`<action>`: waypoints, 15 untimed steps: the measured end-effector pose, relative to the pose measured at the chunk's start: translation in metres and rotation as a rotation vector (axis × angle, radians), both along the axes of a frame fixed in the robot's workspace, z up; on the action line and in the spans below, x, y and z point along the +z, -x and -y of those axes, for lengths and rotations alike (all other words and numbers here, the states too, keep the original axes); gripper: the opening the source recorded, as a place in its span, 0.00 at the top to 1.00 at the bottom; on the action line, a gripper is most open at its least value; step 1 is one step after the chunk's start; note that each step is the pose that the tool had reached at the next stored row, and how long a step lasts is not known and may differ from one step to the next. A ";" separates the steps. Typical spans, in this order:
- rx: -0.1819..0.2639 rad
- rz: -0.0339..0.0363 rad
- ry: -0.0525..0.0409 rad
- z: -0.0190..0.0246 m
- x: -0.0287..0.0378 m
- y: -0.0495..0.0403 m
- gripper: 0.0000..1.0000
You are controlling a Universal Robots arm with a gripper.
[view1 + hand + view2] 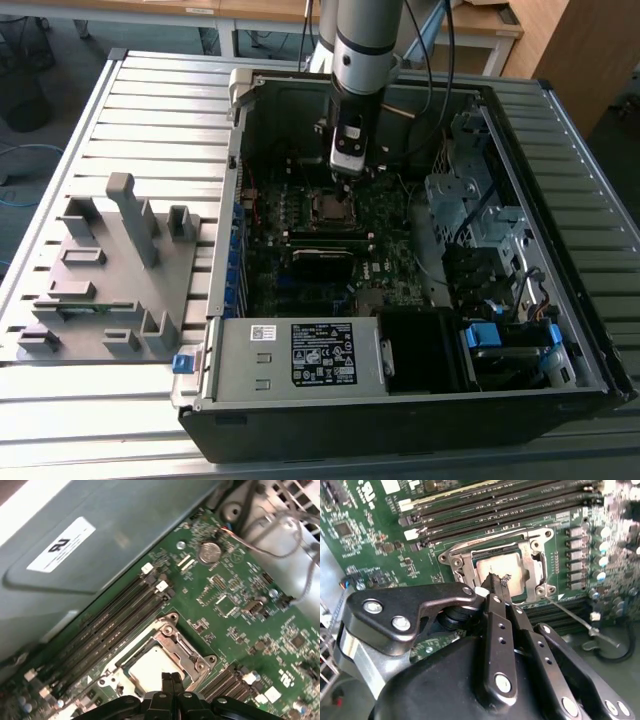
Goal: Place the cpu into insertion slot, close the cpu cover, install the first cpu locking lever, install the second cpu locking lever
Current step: 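Close the cpu cover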
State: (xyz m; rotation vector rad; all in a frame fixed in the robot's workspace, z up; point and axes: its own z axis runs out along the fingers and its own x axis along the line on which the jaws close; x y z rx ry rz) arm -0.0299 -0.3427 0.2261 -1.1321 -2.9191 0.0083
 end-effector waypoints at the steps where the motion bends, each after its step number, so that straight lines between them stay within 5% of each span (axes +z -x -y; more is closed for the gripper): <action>1: 0.018 0.0000 0.0000 0.0000 -0.0001 0.0000 0.90; 7: 0.118 0.0000 0.0001 0.0000 -0.0005 0.0000 0.90; 15: 0.120 0.0000 0.0000 0.0000 -0.0005 0.0000 0.90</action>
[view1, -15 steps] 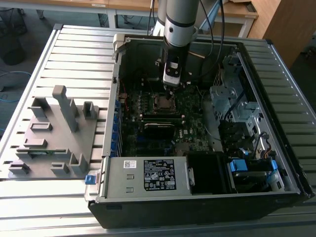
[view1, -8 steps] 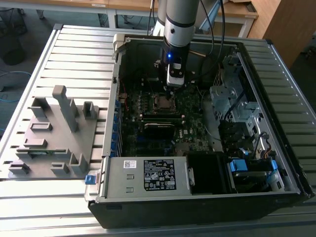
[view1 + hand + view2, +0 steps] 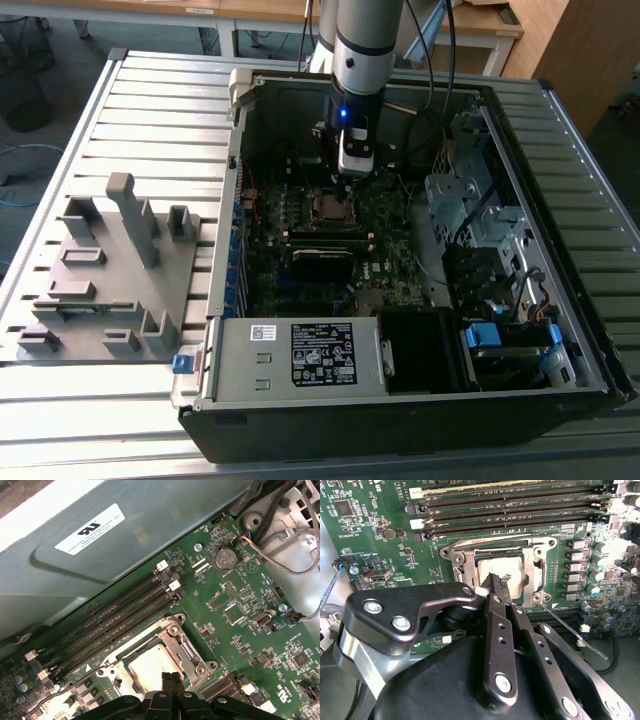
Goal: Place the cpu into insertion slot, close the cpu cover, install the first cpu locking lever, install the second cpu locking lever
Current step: 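Close the cpu cover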
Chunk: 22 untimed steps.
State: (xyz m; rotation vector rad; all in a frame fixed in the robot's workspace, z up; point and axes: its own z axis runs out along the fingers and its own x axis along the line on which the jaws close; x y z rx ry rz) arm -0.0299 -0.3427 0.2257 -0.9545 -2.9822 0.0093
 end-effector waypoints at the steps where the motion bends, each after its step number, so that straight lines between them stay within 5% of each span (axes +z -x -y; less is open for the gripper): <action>1: 0.000 0.0000 0.0000 0.0000 0.0000 0.0000 0.90; 8: 0.047 0.0000 0.0000 0.0000 -0.0001 0.0000 0.90; 22: 0.050 0.0000 0.0000 0.0000 -0.0001 0.0000 0.90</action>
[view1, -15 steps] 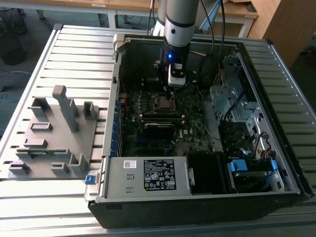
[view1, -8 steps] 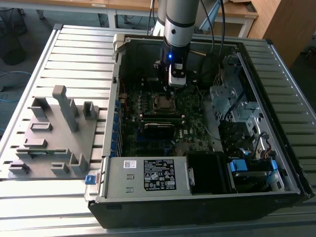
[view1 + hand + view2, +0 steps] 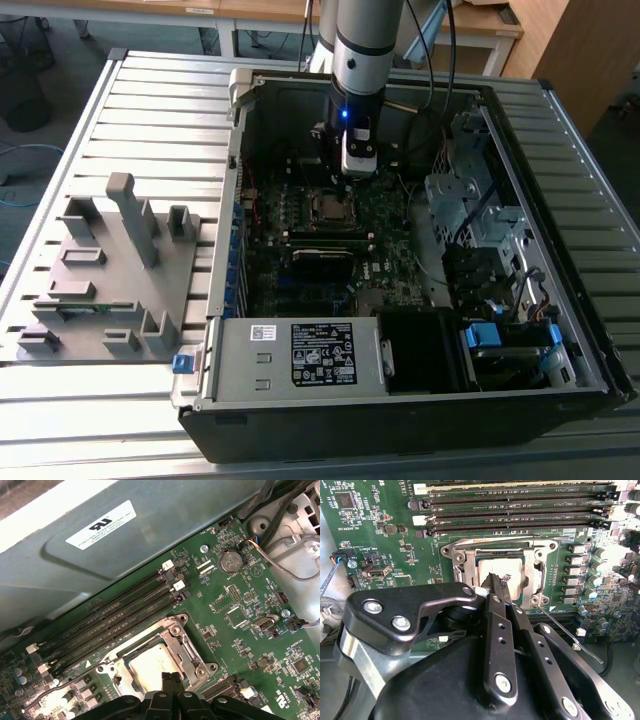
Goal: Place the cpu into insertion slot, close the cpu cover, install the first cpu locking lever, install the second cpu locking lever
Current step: 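Close the cpu cover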
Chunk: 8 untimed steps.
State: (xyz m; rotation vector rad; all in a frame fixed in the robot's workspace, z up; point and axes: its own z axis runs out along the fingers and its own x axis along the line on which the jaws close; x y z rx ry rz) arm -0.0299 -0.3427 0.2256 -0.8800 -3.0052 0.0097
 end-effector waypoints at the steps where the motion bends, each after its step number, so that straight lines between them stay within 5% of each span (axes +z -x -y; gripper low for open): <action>1: 0.002 0.0000 0.0000 0.0000 0.0000 0.0000 0.90; 8: 0.091 0.0000 0.0000 0.0000 -0.0001 0.0000 0.90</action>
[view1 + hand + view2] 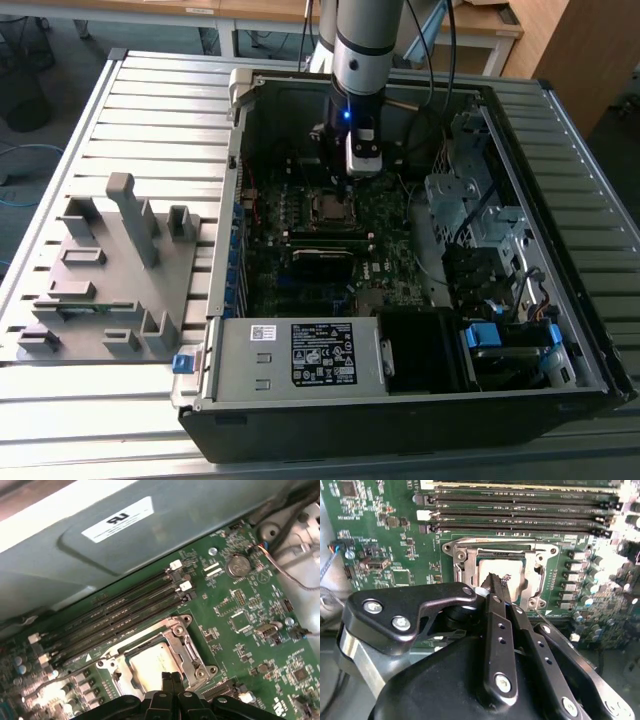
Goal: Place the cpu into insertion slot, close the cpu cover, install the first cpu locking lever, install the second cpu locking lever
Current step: 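Close the cpu cover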
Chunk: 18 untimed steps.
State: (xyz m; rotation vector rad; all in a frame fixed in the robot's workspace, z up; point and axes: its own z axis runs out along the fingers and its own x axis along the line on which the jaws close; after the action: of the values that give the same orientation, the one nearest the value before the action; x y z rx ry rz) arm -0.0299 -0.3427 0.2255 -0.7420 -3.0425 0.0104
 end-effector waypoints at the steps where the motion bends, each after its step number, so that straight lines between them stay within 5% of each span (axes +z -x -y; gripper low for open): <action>1: 0.018 0.0000 0.0000 0.0000 0.0000 0.0000 0.90; 9: 0.149 0.0000 0.0000 0.0000 -0.0003 0.0000 0.90; 18: 0.160 0.0000 0.0000 0.0000 -0.0004 0.0000 0.90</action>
State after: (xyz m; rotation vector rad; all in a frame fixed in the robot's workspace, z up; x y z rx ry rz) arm -0.0299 -0.3427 0.2252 -0.4963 -3.0927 0.0115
